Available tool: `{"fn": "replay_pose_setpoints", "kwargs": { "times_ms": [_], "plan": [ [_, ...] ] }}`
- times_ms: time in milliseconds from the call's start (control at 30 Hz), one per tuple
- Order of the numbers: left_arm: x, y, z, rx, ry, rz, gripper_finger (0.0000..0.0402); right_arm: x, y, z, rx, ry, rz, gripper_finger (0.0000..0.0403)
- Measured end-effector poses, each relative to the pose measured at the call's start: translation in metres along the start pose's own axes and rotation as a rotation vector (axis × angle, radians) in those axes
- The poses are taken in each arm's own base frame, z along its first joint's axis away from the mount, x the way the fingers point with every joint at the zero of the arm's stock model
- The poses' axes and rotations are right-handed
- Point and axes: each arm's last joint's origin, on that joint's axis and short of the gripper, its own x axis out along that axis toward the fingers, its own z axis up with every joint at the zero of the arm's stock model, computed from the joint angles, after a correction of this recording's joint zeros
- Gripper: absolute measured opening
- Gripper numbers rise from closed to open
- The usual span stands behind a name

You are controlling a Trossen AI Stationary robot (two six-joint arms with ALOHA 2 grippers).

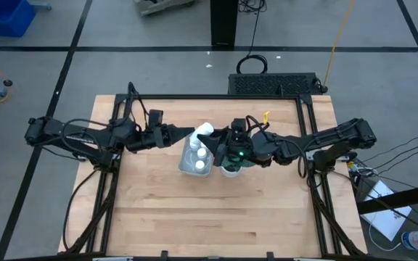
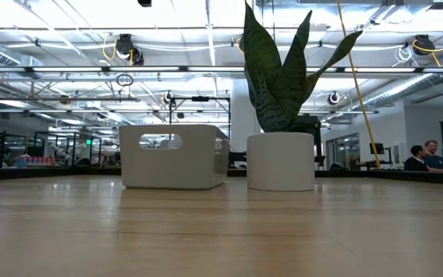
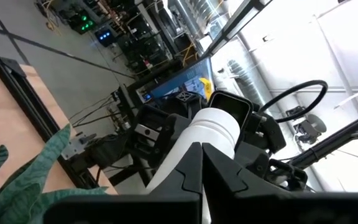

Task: Pick and place pill bottles into a basket
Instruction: Put the white pill bottle into the gray bin

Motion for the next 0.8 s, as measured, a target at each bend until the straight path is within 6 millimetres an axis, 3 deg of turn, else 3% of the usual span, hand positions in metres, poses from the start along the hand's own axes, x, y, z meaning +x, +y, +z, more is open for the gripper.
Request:
{"fn": "replay_pose_setpoints", "kwargs": {
  "times_ms": [800],
  "plan": [
    [-0.0012, -0.0033, -0.0042, -0.017, 0.008, -0.011, 0.0009, 0.0011, -0.0003, 0.004, -0.012, -0.035, -0.004, 0.0165]
  ]
}}
